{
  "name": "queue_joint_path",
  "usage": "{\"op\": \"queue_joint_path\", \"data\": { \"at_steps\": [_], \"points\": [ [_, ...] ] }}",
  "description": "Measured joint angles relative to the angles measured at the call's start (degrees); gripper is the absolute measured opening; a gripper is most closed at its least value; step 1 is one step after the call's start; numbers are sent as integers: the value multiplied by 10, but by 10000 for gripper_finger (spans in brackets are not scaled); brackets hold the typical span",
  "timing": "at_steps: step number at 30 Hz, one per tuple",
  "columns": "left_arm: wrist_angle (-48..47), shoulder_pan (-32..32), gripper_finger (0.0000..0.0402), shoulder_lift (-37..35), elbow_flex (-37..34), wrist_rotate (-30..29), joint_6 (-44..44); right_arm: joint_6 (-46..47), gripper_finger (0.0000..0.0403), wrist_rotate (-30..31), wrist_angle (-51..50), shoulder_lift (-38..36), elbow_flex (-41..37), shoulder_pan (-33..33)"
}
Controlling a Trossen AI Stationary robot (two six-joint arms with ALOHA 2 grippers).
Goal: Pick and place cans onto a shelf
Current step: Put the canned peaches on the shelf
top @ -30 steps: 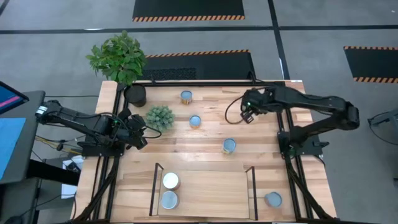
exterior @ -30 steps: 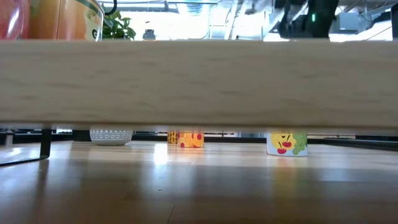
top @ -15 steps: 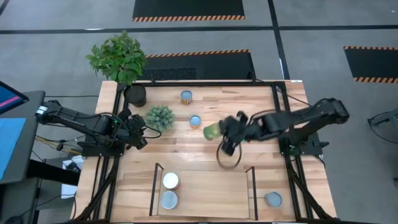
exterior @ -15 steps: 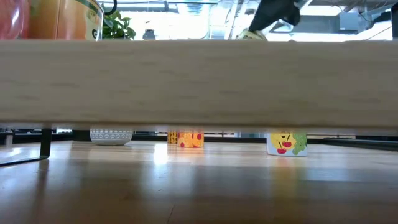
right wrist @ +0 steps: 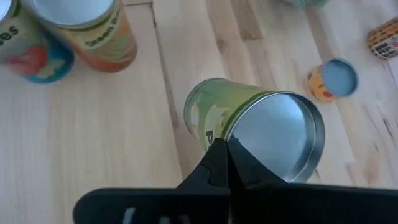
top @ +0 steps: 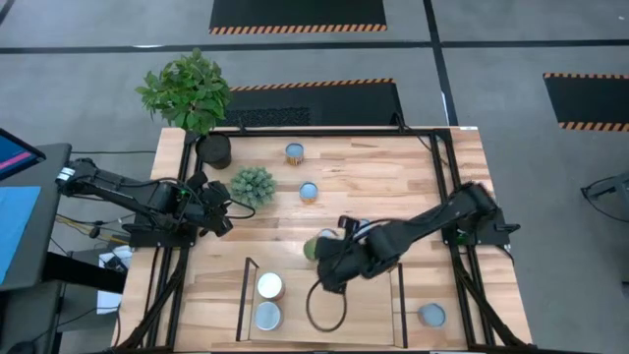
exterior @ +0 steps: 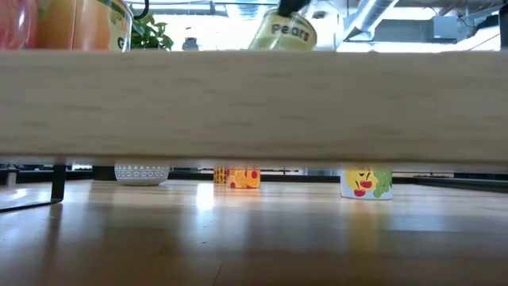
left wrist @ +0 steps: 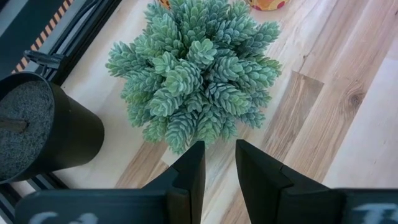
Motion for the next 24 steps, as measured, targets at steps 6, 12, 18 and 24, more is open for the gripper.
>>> {"op": "queue_joint_path", "data": {
  "at_steps": [6,12,18,24],
  "points": [
    [0,0,80,0,0,0,0,-1,0,-16,-88,94,146,20],
    [0,0,80,0,0,0,0,-8,0,-56,-97,155,246,41],
    [0,0,80,0,0,1,-1,7,0,-81,-75,168,246,54],
    [0,0,80,0,0,1,-2,20,0,-76,-63,168,244,61]
  ]
}}
